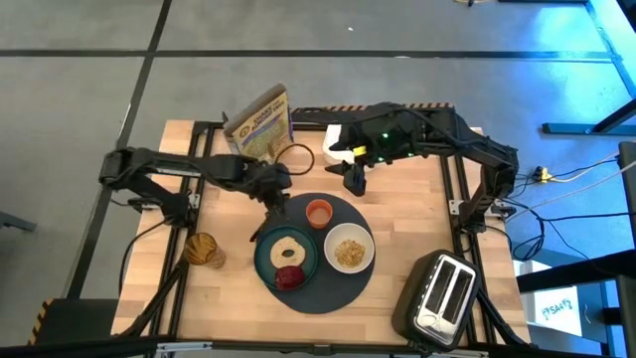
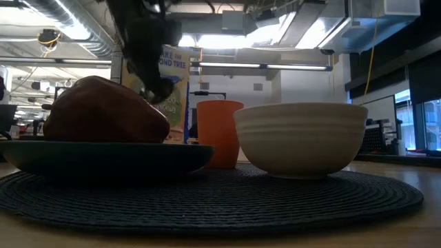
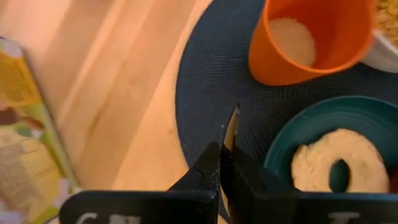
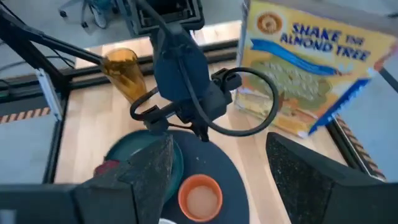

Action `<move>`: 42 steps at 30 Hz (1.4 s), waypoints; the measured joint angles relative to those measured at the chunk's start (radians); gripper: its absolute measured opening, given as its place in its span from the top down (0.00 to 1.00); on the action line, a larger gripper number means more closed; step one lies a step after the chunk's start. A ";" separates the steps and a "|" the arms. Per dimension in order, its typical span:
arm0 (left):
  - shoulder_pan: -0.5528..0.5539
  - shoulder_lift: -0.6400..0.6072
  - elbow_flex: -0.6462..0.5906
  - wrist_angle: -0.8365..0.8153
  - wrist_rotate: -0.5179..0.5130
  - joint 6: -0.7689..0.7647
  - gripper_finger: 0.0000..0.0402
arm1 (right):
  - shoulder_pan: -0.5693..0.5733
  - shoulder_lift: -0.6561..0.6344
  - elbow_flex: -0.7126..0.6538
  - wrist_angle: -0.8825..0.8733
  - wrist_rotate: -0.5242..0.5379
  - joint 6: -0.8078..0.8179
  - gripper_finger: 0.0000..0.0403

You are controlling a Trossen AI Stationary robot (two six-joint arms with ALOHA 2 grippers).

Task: Arrange a breakfast setting
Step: Put the black spoon on the black mat, then return to Home Position

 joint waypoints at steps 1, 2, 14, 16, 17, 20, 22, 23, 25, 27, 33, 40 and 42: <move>0.007 0.016 -0.008 0.019 0.007 -0.003 1.00 | 0.000 0.001 0.000 -0.009 0.005 0.006 0.38; 0.017 0.034 -0.013 0.036 0.021 -0.006 1.00 | 0.000 0.001 0.000 -0.018 0.006 0.008 0.38; 0.116 0.219 -0.025 0.180 0.183 0.012 1.00 | 0.000 0.001 0.000 -0.068 0.032 0.010 0.38; 0.116 0.237 -0.025 0.187 0.212 0.014 1.00 | 0.000 0.001 0.000 -0.086 0.032 0.010 0.38; 0.116 0.242 -0.025 0.190 0.220 0.012 1.00 | 0.000 0.001 0.000 -0.093 0.032 0.010 0.38; 0.122 0.244 -0.025 0.191 0.238 -0.008 0.98 | 0.000 0.001 0.000 -0.111 0.041 0.010 0.38; 0.128 0.244 -0.025 0.189 0.230 -0.031 0.97 | 0.000 0.001 0.000 -0.119 0.042 0.010 0.38; 0.131 0.244 -0.025 0.185 0.225 -0.037 0.97 | 0.000 0.001 0.000 -0.124 0.042 0.010 0.38; 0.141 0.244 -0.025 0.178 0.223 -0.041 0.95 | 0.000 0.001 -0.001 -0.125 0.043 0.010 0.38; 0.150 0.244 -0.025 0.170 0.223 -0.042 0.93 | -0.001 0.001 0.000 -0.125 0.043 0.010 0.38; 0.159 0.244 -0.025 0.170 0.238 -0.028 0.83 | -0.001 -0.007 -0.001 -0.126 0.074 0.018 0.38; 0.159 0.179 0.046 0.059 0.205 0.024 0.75 | -0.001 -0.024 -0.001 -0.126 0.161 0.030 0.38; 0.159 0.133 0.071 0.034 0.177 0.041 0.74 | -0.006 -0.034 -0.001 -0.121 0.172 0.031 0.38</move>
